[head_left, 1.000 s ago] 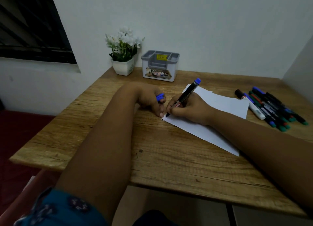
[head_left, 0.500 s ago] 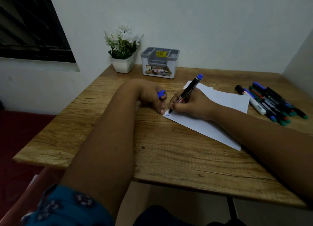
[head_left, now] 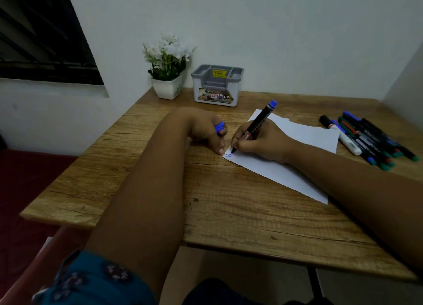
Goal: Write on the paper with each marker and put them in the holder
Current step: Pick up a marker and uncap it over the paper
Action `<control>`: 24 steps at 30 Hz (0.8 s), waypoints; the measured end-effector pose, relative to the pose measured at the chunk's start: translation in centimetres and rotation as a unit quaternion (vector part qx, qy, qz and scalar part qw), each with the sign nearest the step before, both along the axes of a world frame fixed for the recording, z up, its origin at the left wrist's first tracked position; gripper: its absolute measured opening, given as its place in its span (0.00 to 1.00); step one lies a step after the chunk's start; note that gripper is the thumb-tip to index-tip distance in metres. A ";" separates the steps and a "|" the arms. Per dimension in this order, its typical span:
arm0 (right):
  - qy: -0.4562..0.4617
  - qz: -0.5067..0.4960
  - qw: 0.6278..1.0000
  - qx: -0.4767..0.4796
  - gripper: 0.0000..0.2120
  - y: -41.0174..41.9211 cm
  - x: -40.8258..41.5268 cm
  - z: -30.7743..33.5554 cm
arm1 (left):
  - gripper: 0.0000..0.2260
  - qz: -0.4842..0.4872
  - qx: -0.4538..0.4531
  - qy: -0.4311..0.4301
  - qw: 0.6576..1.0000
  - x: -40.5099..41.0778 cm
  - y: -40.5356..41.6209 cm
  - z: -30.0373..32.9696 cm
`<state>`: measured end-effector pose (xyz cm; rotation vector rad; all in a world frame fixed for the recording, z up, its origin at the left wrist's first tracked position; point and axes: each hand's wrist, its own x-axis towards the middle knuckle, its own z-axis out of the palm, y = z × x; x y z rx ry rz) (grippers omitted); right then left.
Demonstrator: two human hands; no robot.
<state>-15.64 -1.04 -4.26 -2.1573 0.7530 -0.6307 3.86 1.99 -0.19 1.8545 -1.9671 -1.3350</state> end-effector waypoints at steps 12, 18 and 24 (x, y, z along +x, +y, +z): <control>-0.031 -0.022 0.999 0.014 0.03 -0.2 0.1 -0.2 | 0.18 0.003 -0.005 -0.019 1.000 -0.1 0.0 0.0; -0.025 -0.011 0.999 0.031 0.08 -0.2 -0.1 0.2 | 0.17 0.022 0.003 -0.009 1.000 -0.1 -0.1 0.1; -0.025 -0.004 0.999 0.025 0.06 -0.1 -0.2 0.0 | 0.16 0.041 -0.008 -0.019 0.999 -0.4 -0.3 -0.2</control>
